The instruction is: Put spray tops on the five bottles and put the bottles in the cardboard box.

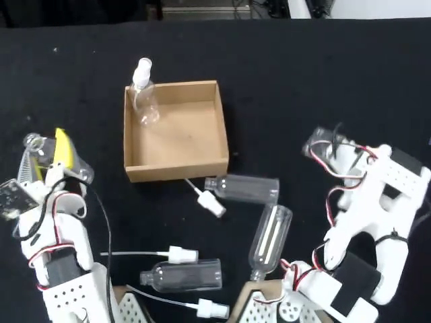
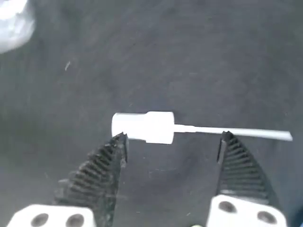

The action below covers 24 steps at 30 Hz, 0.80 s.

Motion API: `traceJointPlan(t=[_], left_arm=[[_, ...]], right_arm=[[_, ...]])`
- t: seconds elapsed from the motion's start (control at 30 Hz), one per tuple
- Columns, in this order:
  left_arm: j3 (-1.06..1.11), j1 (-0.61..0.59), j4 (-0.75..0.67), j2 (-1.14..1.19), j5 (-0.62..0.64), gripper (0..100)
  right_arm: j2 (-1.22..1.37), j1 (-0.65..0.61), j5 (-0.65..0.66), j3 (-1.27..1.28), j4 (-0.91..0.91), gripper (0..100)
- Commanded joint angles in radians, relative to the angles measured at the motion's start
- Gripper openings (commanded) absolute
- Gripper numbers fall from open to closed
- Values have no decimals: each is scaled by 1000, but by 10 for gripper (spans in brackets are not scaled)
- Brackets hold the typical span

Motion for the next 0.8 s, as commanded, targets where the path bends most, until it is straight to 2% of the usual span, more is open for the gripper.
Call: traceJointPlan(t=[0.0, 0.07, 0.17, 0.37, 0.53, 0.67, 0.77], left_arm=[[19, 24, 2, -11, -12, 30], [19, 22, 2, -11, -14, 30], [19, 22, 2, -11, -14, 30], [19, 22, 2, -11, -14, 30], [19, 22, 2, -11, -12, 30], [19, 22, 2, -11, -12, 30], [19, 22, 2, -11, -12, 30]], right_arm=[[-51, 58, 368, 45, -21, 283], [-54, 77, 474, 76, -23, 283], [-50, 100, 537, 101, -86, 283], [-48, 101, 549, 246, -348, 283], [-48, 77, 543, 343, -466, 270], [-56, 75, 516, 383, -540, 106], [-58, 55, 342, 363, -578, 8]])
